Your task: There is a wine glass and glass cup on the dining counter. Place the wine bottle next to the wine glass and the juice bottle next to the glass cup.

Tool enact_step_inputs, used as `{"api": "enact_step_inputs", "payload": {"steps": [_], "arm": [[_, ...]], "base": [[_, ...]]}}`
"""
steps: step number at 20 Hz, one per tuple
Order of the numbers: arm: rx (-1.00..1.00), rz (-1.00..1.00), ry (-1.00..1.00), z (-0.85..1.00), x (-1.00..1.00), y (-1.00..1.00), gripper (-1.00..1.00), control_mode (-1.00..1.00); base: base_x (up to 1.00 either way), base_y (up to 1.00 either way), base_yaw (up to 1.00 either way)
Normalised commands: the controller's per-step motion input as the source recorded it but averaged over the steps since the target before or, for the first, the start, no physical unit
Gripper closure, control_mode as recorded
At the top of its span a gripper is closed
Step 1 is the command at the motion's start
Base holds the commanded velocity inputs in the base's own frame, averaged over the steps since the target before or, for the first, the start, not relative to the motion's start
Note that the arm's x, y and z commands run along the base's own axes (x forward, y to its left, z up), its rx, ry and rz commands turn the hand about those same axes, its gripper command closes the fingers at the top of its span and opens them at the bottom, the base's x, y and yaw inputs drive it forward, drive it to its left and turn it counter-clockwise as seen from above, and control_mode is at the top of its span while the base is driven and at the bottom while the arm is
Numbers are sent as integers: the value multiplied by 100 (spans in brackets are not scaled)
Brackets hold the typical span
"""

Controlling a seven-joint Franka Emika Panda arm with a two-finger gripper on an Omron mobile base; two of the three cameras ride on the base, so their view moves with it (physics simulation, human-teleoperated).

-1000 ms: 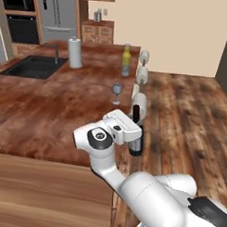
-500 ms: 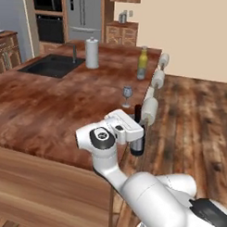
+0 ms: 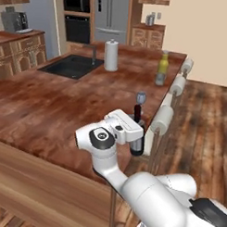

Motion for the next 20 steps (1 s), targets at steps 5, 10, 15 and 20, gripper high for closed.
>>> {"api": "enact_step_inputs", "payload": {"steps": [5, 10, 15, 20], "arm": [[0, 0, 0, 0, 0, 0, 100, 100], [0, 0, 0, 0, 0, 0, 100, 100], [0, 0, 0, 0, 0, 0, 100, 100], [0, 0, 0, 0, 0, 0, 100, 100]], "base": [[36, -52, 19], [38, -49, 21], [37, -52, 17], [28, -61, 9]]}}
